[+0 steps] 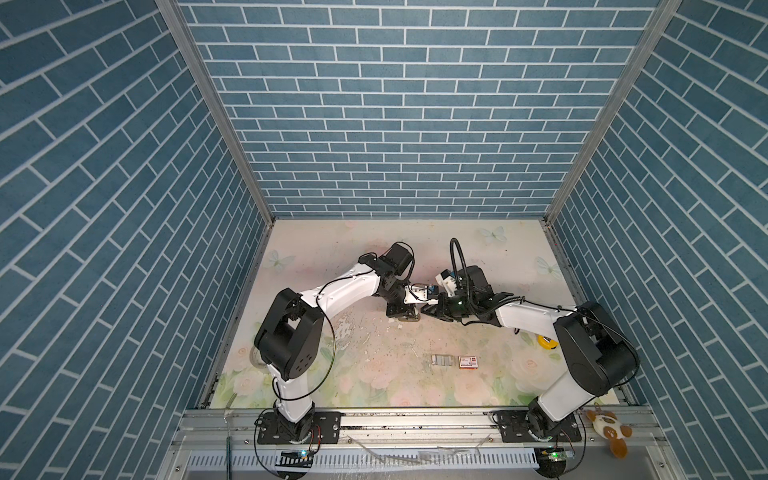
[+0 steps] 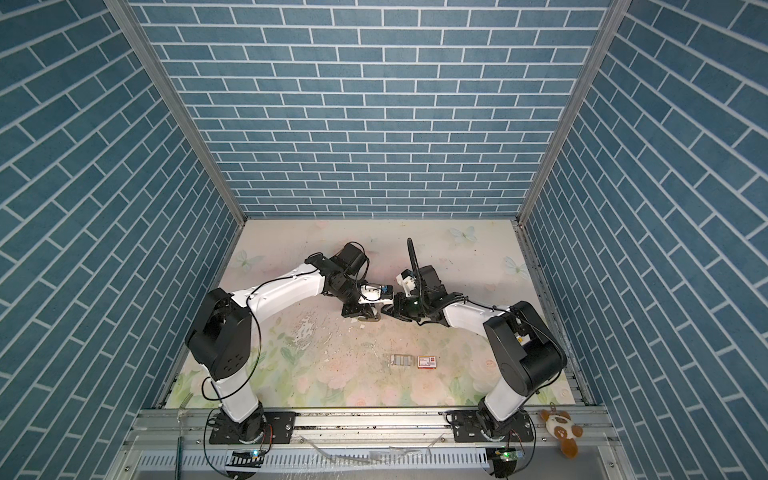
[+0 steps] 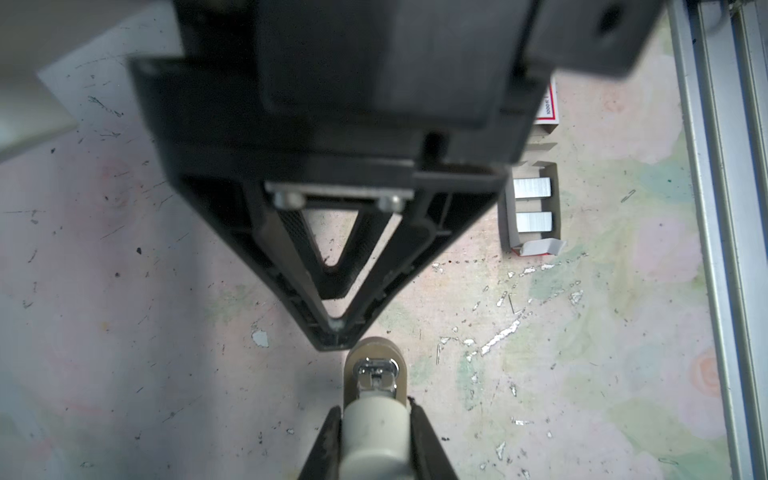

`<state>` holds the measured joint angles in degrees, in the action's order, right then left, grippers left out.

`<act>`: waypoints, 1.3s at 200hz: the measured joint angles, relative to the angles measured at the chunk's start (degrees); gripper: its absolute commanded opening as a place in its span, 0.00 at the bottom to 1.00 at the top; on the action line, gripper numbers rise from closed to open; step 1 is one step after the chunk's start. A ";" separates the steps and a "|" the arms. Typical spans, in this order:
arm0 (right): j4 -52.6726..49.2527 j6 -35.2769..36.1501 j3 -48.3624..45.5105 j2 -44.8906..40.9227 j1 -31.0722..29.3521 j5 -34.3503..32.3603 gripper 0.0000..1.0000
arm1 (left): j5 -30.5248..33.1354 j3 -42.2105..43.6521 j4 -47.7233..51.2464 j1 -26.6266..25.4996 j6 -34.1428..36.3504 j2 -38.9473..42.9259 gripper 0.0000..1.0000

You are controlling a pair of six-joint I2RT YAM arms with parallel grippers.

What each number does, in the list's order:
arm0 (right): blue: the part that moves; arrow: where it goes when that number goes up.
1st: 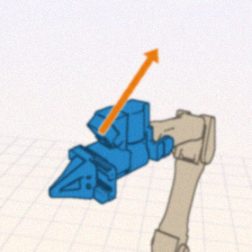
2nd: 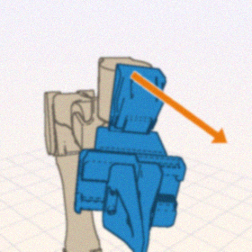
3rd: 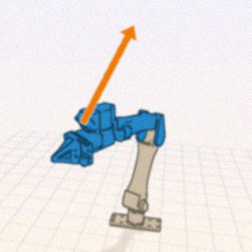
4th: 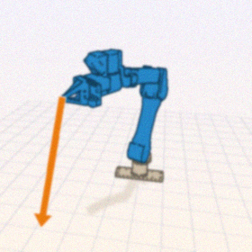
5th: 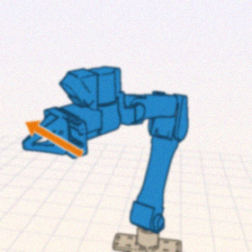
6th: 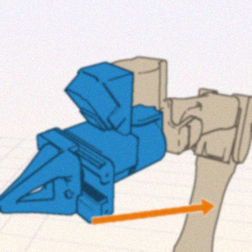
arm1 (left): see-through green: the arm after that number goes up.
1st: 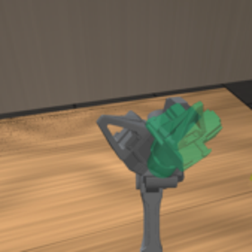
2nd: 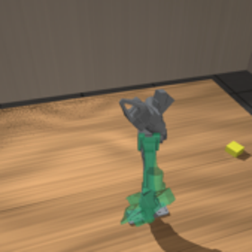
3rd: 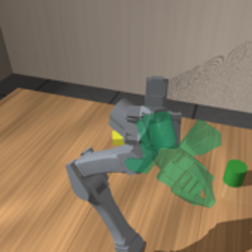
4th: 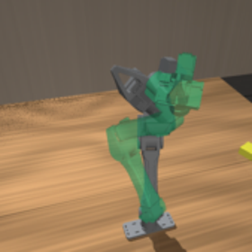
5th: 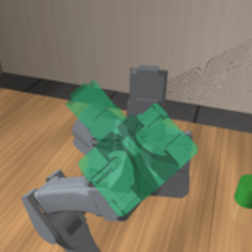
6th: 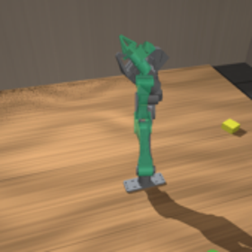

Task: Load the staples into the stapler
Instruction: 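Lift the cream stapler toward the right gripper while the right gripper approaches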

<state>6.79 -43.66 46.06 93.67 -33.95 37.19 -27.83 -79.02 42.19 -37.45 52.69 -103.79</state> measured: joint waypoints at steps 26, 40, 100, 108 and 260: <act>0.09 0.00 0.07 0.24 -0.68 0.00 0.27 | -0.35 -0.63 -0.37 -0.07 -1.07 -0.02 0.00; 0.13 0.00 0.07 0.24 -0.81 -0.07 0.26 | -0.44 -1.05 -0.50 -0.07 -1.55 0.00 0.00; 0.22 -0.04 0.02 0.24 -0.94 -0.33 0.19 | -1.20 -1.70 -0.55 -0.07 -4.20 -0.02 0.00; 0.57 -0.04 -0.15 0.24 -0.92 -0.42 0.19 | -1.46 -1.86 -0.59 -0.07 -4.70 0.00 0.00; 14.23 -5.88 -4.87 2.19 -2.62 -1.46 0.20 | -6.36 -4.11 -9.46 -0.07 -18.12 -0.02 0.00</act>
<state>21.02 -49.54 41.19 95.85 -36.58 35.73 -34.20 -83.13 32.73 -37.52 34.57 -103.81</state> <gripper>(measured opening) 0.189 0.252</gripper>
